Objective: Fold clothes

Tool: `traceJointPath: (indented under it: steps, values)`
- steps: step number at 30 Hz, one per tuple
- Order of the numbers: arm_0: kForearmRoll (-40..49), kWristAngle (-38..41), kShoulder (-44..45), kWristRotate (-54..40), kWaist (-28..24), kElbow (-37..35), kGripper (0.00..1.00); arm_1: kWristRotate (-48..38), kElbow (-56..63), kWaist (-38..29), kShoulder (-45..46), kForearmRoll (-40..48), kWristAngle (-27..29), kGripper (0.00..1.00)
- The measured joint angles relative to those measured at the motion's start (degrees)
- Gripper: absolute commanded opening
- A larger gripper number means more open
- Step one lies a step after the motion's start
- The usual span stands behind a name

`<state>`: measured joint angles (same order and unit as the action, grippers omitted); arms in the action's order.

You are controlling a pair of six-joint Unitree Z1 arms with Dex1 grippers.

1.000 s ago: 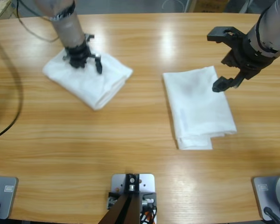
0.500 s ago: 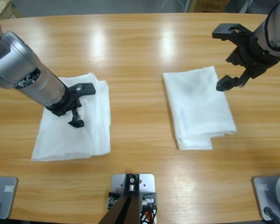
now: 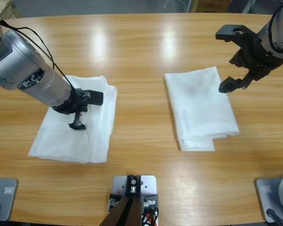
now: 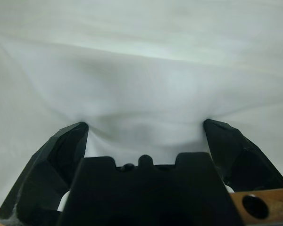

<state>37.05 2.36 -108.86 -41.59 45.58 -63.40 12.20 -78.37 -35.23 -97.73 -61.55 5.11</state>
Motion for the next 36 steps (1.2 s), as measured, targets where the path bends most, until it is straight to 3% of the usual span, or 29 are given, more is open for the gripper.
traceJointPath:
  steps: [5,13,18,22,27,32,36]
  values:
    - [0.00,2.33,-0.36,5.87,0.00,-1.62,0.950,0.00,0.00,0.00,0.00,0.00,-0.01,1.000]
    - [0.12,4.15,-1.81,6.69,0.02,-6.59,0.950,0.00,0.02,0.00,0.00,0.55,-0.01,1.000]
    - [5.83,4.15,1.52,9.95,0.06,-15.13,0.950,-0.13,0.00,0.00,0.00,0.60,-0.03,1.000]
    - [10.11,5.58,2.17,23.41,0.10,-22.33,0.950,-1.99,-0.05,0.97,0.02,0.60,-2.36,1.000]
    - [10.70,15.94,0.21,43.91,0.24,-28.29,0.942,-5.87,2.00,9.47,0.46,2.78,-13.94,1.000]
    - [4.87,24.80,-0.92,64.02,1.11,-27.95,0.830,-11.12,8.27,15.74,2.99,7.12,-22.07,1.000]
    - [-4.12,27.33,-1.21,78.13,2.60,-23.94,0.830,-15.17,16.59,22.82,4.92,14.55,-26.87,1.000]
